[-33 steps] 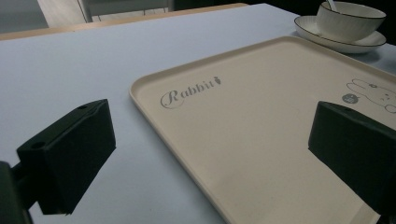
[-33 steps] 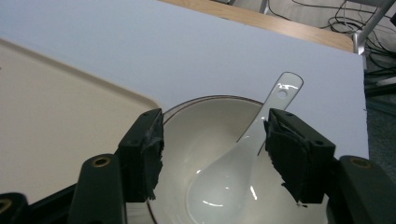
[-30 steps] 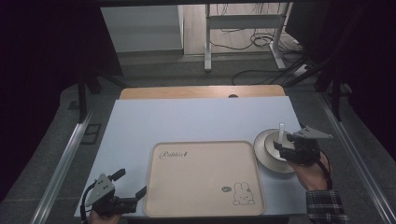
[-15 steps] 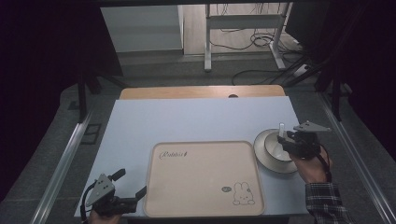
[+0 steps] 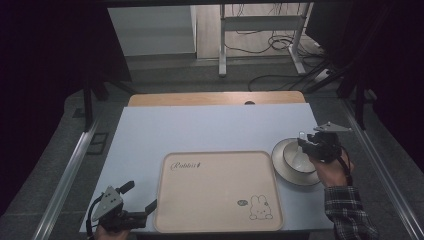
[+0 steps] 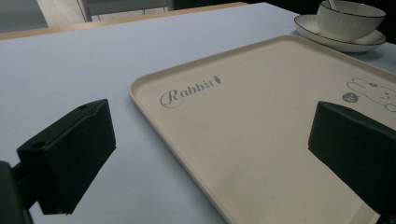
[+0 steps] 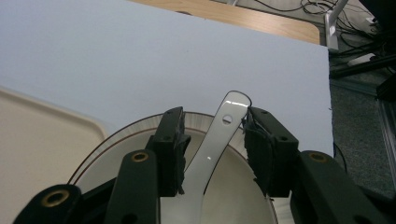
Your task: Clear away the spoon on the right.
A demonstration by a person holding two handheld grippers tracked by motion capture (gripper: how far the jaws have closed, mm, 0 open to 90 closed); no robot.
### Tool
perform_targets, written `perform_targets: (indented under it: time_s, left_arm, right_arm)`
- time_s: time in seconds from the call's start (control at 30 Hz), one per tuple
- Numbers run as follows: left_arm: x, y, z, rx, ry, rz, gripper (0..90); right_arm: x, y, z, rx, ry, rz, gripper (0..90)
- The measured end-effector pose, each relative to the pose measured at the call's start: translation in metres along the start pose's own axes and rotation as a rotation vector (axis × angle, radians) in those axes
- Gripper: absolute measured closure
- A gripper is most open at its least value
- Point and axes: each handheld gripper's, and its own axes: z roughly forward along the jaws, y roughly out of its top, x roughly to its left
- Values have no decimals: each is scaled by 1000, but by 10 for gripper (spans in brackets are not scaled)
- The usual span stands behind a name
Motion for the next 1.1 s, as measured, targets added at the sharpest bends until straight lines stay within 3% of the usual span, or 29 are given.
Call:
perform_targets:
  time_s: [0.43, 1.1]
  left_arm:
    - [0, 0, 0, 1, 0, 0, 4]
    - [0, 0, 0, 3, -2, 1, 5]
  right_arm:
    - [-3, 12, 20, 46, -29, 11, 567]
    - [-7, 13, 37, 103, -9, 57, 651]
